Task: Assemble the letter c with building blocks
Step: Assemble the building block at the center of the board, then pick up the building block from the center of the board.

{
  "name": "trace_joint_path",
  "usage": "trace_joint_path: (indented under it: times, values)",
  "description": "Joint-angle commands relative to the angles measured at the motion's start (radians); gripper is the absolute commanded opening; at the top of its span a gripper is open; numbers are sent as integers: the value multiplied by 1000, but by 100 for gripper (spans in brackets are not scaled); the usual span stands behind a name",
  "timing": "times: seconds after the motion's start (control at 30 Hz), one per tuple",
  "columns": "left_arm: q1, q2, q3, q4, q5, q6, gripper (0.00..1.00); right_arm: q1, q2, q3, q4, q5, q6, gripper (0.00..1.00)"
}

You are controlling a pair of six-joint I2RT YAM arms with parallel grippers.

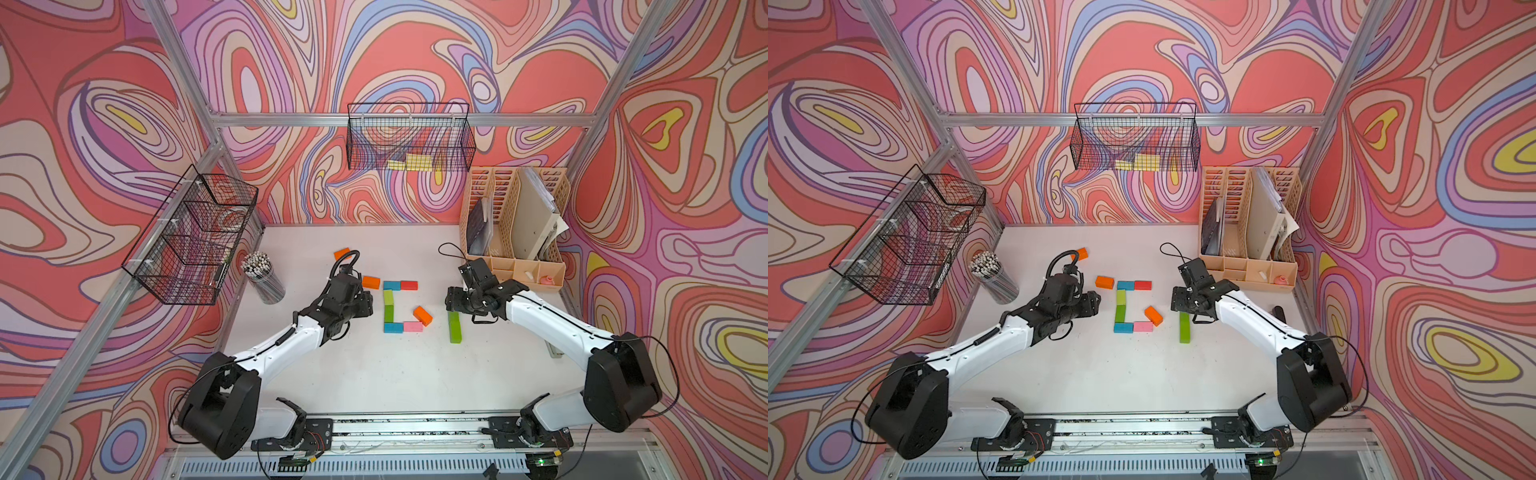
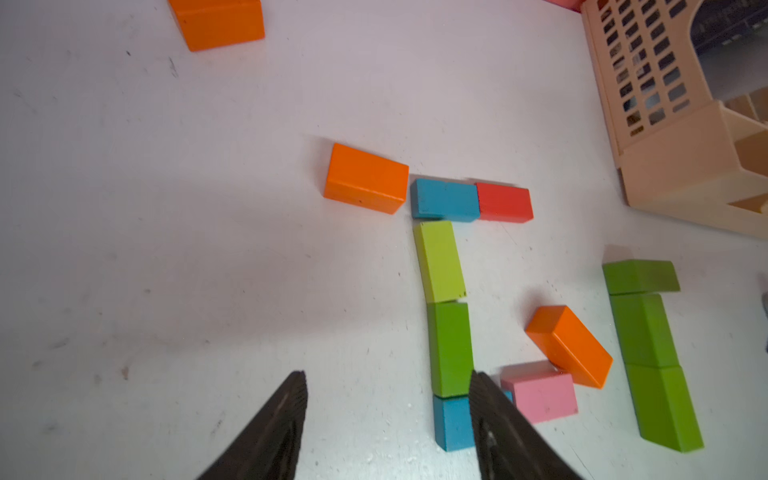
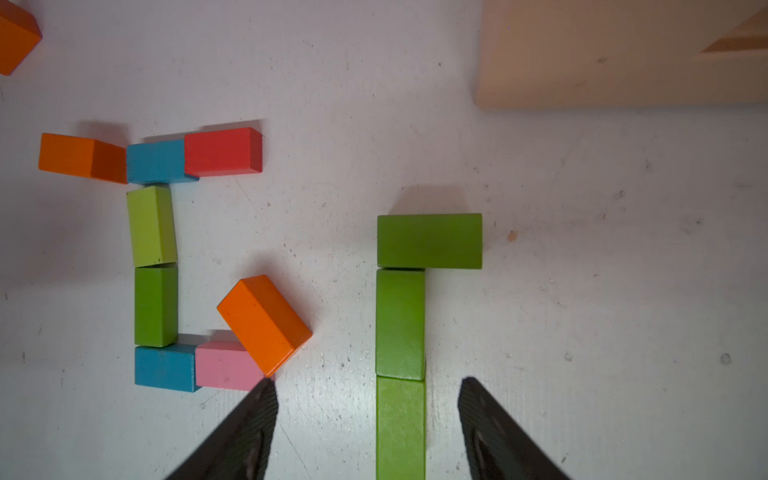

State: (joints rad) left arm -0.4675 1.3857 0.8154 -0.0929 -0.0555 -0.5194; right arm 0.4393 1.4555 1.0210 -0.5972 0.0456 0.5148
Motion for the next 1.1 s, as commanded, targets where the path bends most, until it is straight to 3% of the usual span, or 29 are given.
trace_joint_path:
  times: [0.0,0.2,0.57,0.83,0.87,1.07]
  values:
    - [28,87,95,-107,-90,44,77,-21,3,10,40,-33,-44,75]
    - [41,257,252,-158,-101,155,77,-58,-18,-41,84,-79,-57,76]
    - [56,484,445,-176,-22,311,80,-106,-35,-79,109,-131,-72,76]
    - [72,565,498,-177,35,321,86,-135,-10,-92,131,-166,-74,76]
    - [71,568,501,-177,45,321,99,-140,-6,-93,132,-170,-75,76]
    - [71,609,536,-186,66,315,98,-157,-5,-96,135,-185,-79,74]
